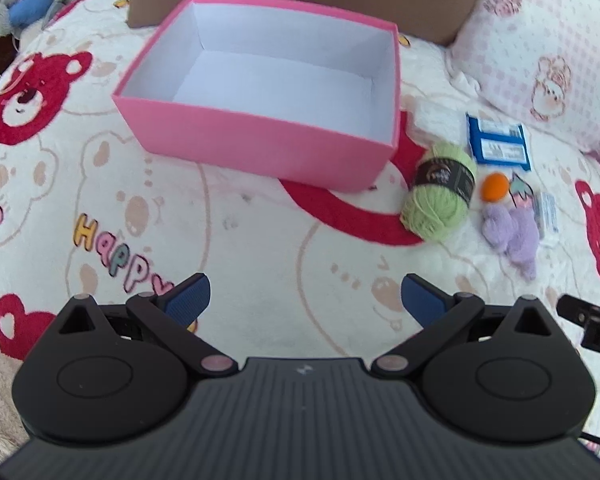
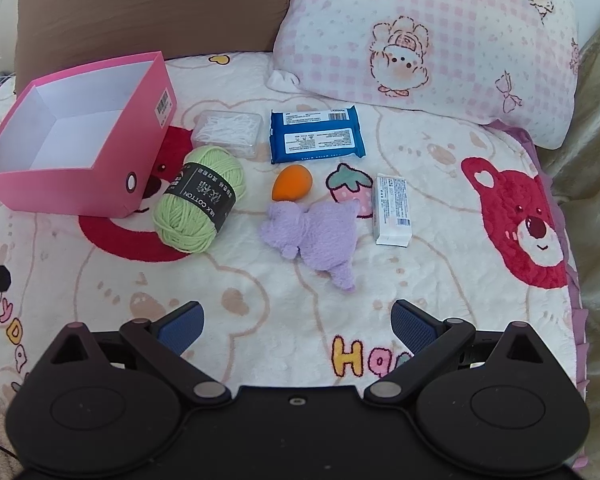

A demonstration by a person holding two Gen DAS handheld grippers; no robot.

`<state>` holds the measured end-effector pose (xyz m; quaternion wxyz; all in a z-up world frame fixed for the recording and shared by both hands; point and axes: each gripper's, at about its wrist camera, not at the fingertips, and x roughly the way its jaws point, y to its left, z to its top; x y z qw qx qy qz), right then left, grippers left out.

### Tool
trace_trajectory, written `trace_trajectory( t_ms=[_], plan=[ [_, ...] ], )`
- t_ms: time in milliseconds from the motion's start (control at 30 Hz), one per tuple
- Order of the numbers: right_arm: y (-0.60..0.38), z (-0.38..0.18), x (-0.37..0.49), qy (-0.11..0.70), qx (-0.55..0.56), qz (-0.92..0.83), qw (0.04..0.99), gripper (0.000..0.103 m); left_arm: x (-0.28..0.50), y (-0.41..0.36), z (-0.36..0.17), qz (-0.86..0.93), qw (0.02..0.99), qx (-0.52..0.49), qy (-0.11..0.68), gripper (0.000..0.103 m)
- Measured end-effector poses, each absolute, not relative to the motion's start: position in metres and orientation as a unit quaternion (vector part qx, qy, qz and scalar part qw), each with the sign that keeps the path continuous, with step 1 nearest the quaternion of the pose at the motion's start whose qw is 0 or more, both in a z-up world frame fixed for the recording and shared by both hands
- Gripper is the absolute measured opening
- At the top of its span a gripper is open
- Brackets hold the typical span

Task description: Organize objects

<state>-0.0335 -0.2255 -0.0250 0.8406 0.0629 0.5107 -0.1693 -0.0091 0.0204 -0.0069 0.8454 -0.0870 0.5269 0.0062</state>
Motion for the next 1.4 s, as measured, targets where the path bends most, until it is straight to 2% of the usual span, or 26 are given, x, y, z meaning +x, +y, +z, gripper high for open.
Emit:
trace_trajectory(
  t_ms=[400,867,1100,1267,1400],
  plan=[
    [-0.229,-0.020,-0.037,0.504,0.070,-0.162,0.845,0.101,-0.016,0.014,0.005,-0.013,0.864,-0.044,0.502,0.103],
    [-0.236,-0.016,-0.041,0.503,0.089,-0.122,0.851,0.101,-0.018,0.007,0.013,-0.034,0.851,-0.042,0.523,0.102],
    [-0.258,0.010,-0.041,0.465,0.091,-0.060,0.878,0.101,-0.005,-0.005,0.032,-0.052,0.860,0.012,0.507,0.102],
    [-0.262,0.006,-0.040,0.417,0.130,-0.002,0.900,0.101,0.010,-0.030,0.044,-0.090,0.869,0.026,0.486,0.101],
    [-0.255,0.003,-0.035,0.396,0.114,0.021,0.911,0.101,0.023,-0.051,0.046,-0.126,0.869,0.019,0.477,0.100]
  ],
)
